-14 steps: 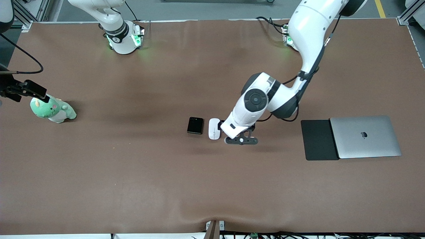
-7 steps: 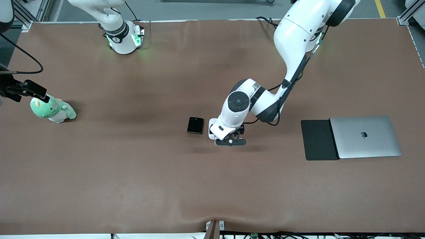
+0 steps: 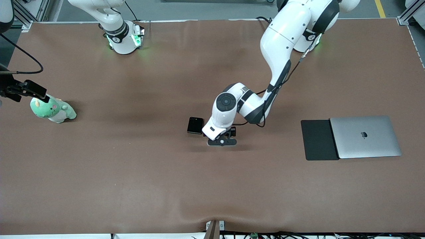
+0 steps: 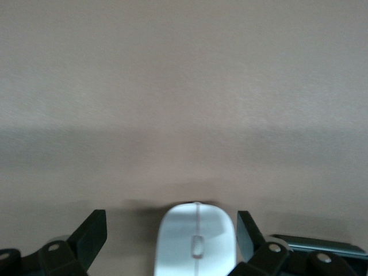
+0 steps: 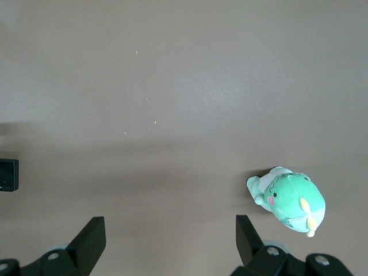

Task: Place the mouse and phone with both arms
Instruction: 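Lower the left gripper and grasp the white mouse, then lift the mouse with the left gripper while the right gripper reaches the phone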

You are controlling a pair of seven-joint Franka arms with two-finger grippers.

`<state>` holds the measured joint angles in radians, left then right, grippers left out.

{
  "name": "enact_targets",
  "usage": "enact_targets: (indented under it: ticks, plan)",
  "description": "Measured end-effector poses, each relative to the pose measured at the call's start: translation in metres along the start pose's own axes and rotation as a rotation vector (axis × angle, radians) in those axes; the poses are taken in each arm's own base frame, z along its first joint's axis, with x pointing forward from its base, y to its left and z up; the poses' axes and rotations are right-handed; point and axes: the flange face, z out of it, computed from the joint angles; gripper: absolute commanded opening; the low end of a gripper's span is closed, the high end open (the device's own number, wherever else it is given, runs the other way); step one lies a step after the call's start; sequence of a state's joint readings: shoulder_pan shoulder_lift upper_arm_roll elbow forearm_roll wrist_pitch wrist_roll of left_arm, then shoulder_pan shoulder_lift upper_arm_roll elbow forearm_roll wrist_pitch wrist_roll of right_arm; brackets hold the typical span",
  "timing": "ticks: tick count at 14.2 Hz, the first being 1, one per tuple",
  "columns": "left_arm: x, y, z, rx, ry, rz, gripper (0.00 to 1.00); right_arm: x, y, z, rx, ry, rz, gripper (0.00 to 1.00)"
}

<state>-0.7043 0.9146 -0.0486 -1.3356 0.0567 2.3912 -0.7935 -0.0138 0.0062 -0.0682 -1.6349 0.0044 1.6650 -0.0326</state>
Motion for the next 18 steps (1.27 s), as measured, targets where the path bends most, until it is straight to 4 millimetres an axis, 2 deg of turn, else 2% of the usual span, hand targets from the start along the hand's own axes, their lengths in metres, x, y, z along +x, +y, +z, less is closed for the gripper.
enact_targets:
  ticks: [3,9,10,13,16,18]
  plan:
    - [-0.007,0.008,0.002,-0.002,0.000,0.002,1.00,0.001,-0.003,0.004,0.001,-0.001,-0.006,1.00]
    - [-0.025,0.017,0.018,0.010,-0.019,0.003,1.00,0.013,-0.047,0.037,0.003,-0.041,-0.076,1.00]
    - [-0.026,0.018,0.018,0.010,-0.019,-0.005,0.90,0.015,-0.055,0.043,0.011,-0.050,-0.082,1.00]
    - [-0.024,0.019,0.016,0.007,-0.016,-0.035,0.50,0.026,-0.080,0.073,0.073,-0.078,-0.072,1.00]
    - [-0.021,0.017,0.013,0.006,-0.016,-0.043,0.45,0.037,-0.109,0.107,0.127,-0.104,-0.071,1.00]
    - [-0.022,0.016,0.013,0.015,-0.023,-0.043,0.44,0.037,-0.146,0.116,0.129,-0.099,-0.061,1.00]
